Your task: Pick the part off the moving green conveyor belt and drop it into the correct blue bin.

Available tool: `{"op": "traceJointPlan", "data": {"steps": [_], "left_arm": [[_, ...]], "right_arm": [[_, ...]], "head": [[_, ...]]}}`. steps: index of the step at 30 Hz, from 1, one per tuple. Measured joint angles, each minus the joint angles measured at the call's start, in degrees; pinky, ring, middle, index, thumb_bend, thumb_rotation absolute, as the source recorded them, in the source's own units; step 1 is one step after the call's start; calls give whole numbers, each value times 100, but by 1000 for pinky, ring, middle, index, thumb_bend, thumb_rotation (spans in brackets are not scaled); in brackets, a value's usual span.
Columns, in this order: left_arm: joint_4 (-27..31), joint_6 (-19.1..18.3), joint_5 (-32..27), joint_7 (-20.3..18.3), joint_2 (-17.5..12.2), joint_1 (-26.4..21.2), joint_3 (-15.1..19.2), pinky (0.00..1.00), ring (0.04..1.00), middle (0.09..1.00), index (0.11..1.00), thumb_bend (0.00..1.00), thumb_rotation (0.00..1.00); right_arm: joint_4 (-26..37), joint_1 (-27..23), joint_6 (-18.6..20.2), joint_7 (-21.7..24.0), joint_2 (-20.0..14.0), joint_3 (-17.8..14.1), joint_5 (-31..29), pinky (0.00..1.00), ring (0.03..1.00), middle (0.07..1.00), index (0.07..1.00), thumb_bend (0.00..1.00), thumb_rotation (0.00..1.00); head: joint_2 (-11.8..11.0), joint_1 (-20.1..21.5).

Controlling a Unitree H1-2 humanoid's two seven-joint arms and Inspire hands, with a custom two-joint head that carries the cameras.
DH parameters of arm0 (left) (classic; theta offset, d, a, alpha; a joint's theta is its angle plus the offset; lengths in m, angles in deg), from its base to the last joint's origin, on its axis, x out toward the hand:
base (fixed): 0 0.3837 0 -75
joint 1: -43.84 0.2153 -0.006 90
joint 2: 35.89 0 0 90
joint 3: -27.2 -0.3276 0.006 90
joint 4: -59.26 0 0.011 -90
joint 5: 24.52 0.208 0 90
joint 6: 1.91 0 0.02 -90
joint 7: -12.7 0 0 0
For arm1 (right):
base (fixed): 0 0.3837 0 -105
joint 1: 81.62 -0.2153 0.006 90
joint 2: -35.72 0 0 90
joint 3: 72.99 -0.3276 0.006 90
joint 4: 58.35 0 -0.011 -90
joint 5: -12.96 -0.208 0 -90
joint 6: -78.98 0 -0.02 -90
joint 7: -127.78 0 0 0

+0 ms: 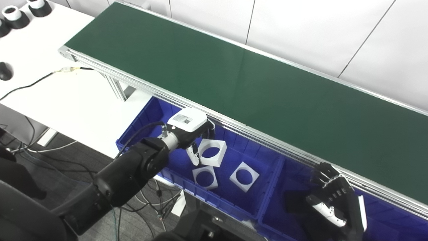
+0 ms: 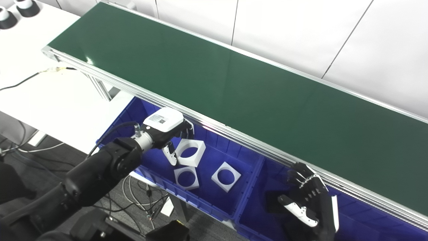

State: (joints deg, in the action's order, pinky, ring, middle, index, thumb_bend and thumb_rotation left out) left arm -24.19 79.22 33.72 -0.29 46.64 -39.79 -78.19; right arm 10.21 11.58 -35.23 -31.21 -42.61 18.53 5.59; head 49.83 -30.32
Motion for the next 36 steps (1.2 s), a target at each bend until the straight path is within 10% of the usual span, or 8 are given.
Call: {"op": "traceJointPlan", "data": {"steps": [19,20,23,28,36], "left_arm": [[-144,-290,735,412,256,-73,-182,424,538,635,495,520,52],[-144,-297,734,411,263,-72,-181,433,548,643,580,742,29],[-132,-316,721,332,281,-71,-161,471,586,665,645,961,204],[111,-327,831,-224,155,-73,-267,720,772,795,764,1000,508],[265,-339,987,-996,23,-79,-302,818,846,866,826,1000,570]], "right_arm": [[29,46,0,-18,7,18,5,667,716,752,730,879,265],[32,50,0,-18,7,19,6,666,716,752,729,878,266],[36,52,0,-28,6,22,18,662,714,749,726,881,272],[42,51,0,-66,5,30,30,660,714,749,727,886,275],[41,51,0,-67,6,40,28,668,718,753,729,888,275]], "head": [[-44,53],[-44,53],[-44,53],[-35,61],[-53,88]]}}
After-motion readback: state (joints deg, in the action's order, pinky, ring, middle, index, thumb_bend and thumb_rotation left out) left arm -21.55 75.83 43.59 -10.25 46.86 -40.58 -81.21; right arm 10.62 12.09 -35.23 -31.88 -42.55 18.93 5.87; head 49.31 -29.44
